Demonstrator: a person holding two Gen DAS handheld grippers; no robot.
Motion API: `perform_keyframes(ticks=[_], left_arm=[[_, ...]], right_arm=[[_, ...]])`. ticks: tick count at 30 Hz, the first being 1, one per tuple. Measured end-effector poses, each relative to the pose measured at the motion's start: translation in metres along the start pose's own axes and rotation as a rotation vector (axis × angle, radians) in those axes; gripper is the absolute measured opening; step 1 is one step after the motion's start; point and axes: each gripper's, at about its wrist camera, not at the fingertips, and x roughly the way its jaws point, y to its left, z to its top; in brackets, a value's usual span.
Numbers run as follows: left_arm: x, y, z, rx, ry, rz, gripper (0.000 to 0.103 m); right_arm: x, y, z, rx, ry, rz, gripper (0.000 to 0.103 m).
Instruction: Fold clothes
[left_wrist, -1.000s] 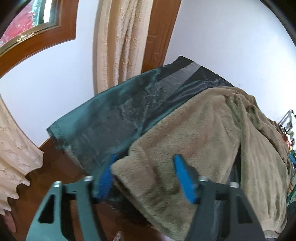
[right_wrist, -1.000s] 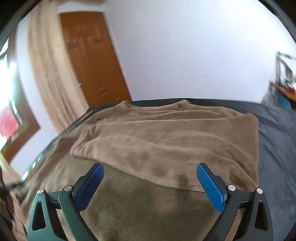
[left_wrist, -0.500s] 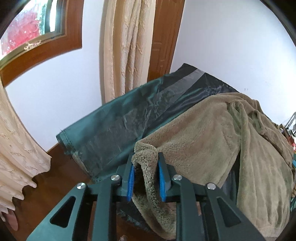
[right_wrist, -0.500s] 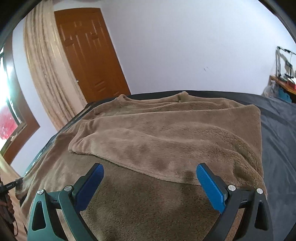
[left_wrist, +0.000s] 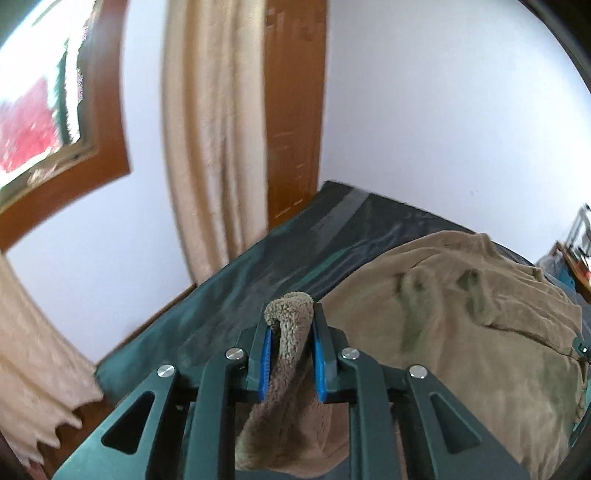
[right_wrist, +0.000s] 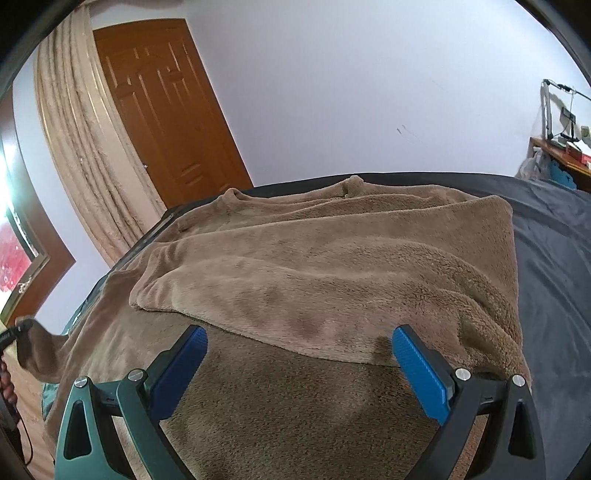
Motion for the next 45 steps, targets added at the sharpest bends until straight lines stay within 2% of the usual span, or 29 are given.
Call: perform_keyframes(ticks=[13,26,36,45], left_arm=[[0.018,-0.129,0.045,0.173,-0.01,-0.094,0.017],[0.018,-0.241,0.075,0.253,0.03,-0.32,0.017],[0.015,-0.323,0.051,0.341,0.108,-0.464,0.017],[0.01,-0.393,-0.001,0.461,0.202,-0.6,0.017]], right_arm=[[0.004,-0.006,0.0,0.026,0.021,0.003,0.102],[0.006,-0.009,0.0,0.037,0.037,0.006,0.102],[0.008,-0.009,-0.001,0.041,0.048,0.009,0.102],[0.009,-0.016,-0.001,0.077,0.057,0.039,0.102]])
